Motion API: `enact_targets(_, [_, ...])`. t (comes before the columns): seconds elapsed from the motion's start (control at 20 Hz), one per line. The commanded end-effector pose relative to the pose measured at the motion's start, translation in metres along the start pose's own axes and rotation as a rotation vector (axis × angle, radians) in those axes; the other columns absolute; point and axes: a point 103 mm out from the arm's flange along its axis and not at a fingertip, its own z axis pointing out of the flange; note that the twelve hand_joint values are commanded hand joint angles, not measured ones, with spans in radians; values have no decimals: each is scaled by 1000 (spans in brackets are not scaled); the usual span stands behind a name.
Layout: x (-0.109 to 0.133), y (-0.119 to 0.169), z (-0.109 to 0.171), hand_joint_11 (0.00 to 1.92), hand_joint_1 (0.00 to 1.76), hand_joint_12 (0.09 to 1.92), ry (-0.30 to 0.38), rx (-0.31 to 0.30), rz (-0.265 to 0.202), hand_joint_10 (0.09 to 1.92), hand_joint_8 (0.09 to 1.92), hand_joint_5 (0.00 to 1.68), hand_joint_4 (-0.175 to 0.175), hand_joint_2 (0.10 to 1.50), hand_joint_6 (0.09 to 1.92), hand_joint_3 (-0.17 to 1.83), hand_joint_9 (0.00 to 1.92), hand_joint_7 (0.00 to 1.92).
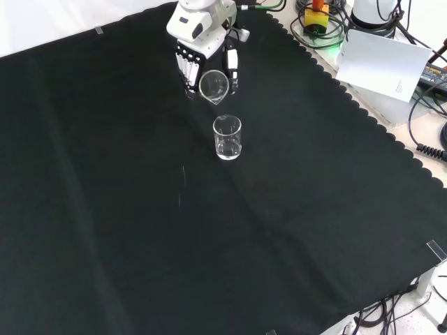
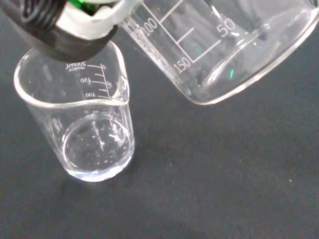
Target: Place the beaker back on the table.
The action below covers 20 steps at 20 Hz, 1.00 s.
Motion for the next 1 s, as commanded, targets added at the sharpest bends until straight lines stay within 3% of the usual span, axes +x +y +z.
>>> enact_targets(0.05, [-22, -1, 10, 1360, 1288, 731, 103, -80, 10, 622, 419, 1194, -48, 1062, 637, -175, 1541, 1413])
enact_targets(0.2, [-35, 3, 18, 1352, 1286, 723, 210, -141, 17, 615, 452, 1179, -46, 1067, 663, -175, 1540, 1395])
enact_targets(0.5, [-59, 25, 38, 1336, 1284, 713, 325, -197, 21, 604, 457, 1168, -38, 1071, 689, -175, 1519, 1387])
enact_targets(1.0, [-77, 71, 75, 1370, 1282, 603, 411, -212, 4, 431, 403, 1171, -23, 1070, 696, -175, 1515, 1401])
